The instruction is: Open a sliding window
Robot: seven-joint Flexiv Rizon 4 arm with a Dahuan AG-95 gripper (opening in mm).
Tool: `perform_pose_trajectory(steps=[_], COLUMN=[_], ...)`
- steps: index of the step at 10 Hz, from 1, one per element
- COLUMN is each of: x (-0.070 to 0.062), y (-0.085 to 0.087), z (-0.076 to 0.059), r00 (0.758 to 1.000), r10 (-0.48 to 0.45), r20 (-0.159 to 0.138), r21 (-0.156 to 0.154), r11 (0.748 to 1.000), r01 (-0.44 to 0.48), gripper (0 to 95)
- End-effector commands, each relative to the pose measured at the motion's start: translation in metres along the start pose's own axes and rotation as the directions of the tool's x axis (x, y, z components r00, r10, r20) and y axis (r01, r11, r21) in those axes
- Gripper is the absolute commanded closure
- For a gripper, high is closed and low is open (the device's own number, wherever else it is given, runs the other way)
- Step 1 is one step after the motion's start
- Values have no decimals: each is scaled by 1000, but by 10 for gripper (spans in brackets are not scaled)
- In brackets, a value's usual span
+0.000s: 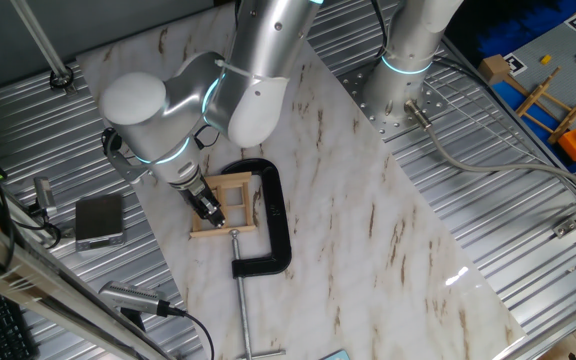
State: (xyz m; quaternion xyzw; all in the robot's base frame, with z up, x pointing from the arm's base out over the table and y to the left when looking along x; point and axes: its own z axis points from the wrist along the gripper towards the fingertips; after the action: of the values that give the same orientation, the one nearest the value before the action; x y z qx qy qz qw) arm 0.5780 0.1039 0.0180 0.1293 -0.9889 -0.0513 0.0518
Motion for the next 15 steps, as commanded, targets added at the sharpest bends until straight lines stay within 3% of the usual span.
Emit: perform_pose_trajectory(steps=[1, 4, 5, 15], x=[0, 0, 1, 0], y=[0, 1, 1, 4], z=[0, 0, 0, 0], r00=[1000, 1000, 1000, 1000], r10=[-2, -1, -1, 7], r20=[0, 0, 0, 0], r21=[-3, -5, -7, -9], r11=[1000, 1000, 1000, 1000], r01=[2, 1, 1, -7], gripper=[380, 380, 570, 570])
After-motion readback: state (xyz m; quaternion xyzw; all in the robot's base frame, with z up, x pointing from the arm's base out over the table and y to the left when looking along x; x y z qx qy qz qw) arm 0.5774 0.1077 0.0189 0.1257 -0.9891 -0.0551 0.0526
